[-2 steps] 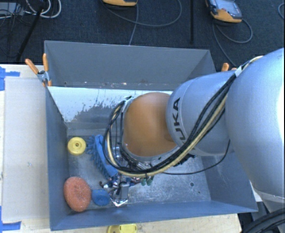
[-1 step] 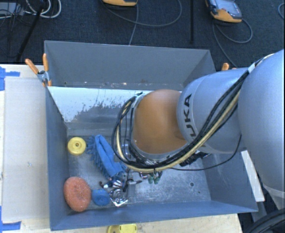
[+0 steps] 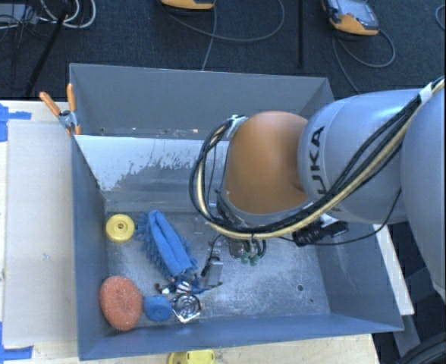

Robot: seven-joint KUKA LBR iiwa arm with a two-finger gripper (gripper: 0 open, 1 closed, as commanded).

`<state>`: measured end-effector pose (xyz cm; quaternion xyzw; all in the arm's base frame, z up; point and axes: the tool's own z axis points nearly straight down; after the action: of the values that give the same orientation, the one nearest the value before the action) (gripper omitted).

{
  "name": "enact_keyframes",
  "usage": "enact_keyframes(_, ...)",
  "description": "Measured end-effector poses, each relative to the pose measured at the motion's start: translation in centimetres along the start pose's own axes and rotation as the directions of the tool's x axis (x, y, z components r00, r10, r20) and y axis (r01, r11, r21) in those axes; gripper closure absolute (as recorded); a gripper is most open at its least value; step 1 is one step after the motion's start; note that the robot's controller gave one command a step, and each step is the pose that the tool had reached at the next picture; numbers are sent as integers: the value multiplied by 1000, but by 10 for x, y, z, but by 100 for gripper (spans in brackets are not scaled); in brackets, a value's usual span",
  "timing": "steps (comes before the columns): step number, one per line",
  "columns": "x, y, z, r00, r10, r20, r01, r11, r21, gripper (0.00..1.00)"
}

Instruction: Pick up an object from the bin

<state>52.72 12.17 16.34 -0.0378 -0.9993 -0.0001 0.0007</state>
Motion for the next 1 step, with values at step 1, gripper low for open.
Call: enact_keyframes(1, -6, -7, -8, 999, 36, 5, -36, 999, -1, 0)
